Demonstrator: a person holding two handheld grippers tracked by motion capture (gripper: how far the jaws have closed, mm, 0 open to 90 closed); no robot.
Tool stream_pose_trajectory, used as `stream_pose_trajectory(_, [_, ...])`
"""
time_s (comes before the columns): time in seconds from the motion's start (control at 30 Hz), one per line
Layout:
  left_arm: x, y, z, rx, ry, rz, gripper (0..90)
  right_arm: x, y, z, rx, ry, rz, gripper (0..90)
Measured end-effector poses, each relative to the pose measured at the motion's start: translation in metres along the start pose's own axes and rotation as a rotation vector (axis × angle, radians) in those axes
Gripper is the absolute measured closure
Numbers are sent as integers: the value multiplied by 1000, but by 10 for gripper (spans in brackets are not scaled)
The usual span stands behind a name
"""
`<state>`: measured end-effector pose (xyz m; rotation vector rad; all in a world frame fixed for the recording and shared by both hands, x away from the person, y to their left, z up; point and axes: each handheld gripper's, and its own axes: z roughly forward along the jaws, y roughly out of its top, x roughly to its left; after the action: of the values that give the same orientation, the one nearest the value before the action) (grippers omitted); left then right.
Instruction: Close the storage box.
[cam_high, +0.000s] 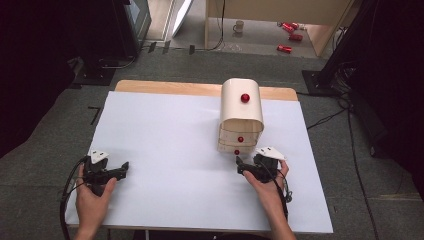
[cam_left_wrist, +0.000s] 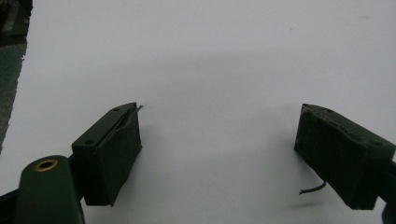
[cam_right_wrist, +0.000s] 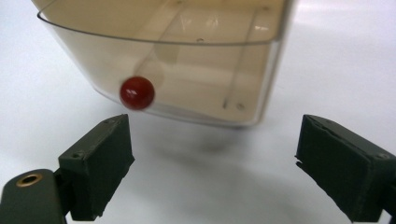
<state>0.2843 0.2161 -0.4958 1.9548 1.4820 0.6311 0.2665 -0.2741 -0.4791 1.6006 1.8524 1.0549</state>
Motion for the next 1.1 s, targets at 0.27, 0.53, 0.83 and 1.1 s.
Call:
stream_pose_trajectory(0.27, [0,0,0,0,1,1,145,-15,-9,-19,1,-12,-1,109])
stream_pose_trajectory(0.53, [0,0,0,-1,1,-1,145,-38,-23,-39,12,-44,6,107])
stream_pose_trajectory(0.83, [0,0,0,0,1,1,145,-64,-36,-59,20,-81,24,103])
stream_pose_trajectory(1.1, [0,0,0,0,1,1,145,-96,-54,-78,27,-115,60,63])
